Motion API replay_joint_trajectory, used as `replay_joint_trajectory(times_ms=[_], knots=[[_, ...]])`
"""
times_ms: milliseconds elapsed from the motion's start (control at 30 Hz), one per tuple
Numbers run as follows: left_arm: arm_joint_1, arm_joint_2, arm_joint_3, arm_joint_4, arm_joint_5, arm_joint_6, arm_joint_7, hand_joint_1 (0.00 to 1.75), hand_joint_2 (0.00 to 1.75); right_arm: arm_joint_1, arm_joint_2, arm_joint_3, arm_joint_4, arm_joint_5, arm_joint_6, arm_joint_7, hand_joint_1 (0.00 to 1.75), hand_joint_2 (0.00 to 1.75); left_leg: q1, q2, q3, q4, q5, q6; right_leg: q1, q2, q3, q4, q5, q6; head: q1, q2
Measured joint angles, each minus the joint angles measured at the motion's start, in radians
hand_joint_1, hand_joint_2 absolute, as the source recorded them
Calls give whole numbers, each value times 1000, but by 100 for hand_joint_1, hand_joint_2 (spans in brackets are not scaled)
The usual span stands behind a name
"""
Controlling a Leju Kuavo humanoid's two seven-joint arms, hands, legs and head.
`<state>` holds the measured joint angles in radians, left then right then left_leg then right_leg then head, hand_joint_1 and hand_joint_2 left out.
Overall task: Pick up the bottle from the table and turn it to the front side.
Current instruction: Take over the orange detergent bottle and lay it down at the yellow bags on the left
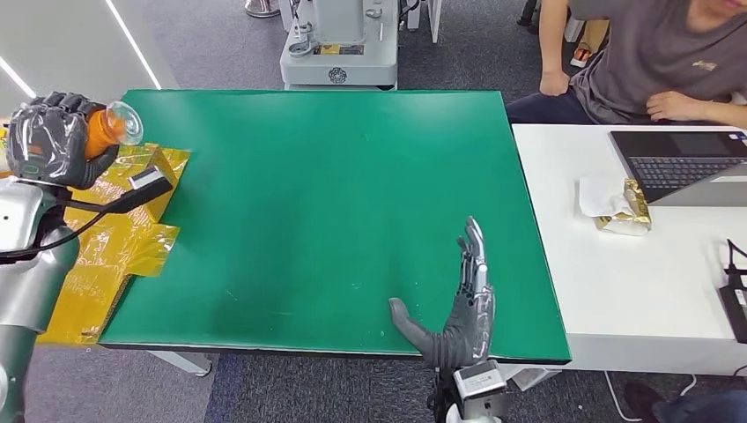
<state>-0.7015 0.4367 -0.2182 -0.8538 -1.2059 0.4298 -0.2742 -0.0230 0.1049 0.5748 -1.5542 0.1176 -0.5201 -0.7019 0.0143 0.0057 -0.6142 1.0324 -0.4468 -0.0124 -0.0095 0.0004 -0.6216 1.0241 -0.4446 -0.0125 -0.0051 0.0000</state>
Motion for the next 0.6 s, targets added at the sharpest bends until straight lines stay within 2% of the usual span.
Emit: replay_joint_trajectory(times_ms=[133,233,367,600], knots=[[47,-7,-26,90,-53,5,-13,175,175,4,8,-8,0,14,12,0,0,175,0,1,0,0,0,-1,0,1,0,0,0,0,0,0],[68,-18,-42,176,-63,3,-55,175,175,10,9,-10,1,17,19,0,0,175,0,1,0,0,-1,-1,0,1,0,-1,0,0,0,0],[65,-36,-56,280,-69,16,-101,175,175,6,11,-11,5,5,27,0,0,175,0,0,0,0,-1,-1,0,1,0,-1,0,0,0,0],[40,-78,-72,384,-92,18,-103,175,175,-5,13,-11,16,0,26,0,0,175,0,0,0,0,-1,-1,0,1,0,-1,0,0,0,0]])
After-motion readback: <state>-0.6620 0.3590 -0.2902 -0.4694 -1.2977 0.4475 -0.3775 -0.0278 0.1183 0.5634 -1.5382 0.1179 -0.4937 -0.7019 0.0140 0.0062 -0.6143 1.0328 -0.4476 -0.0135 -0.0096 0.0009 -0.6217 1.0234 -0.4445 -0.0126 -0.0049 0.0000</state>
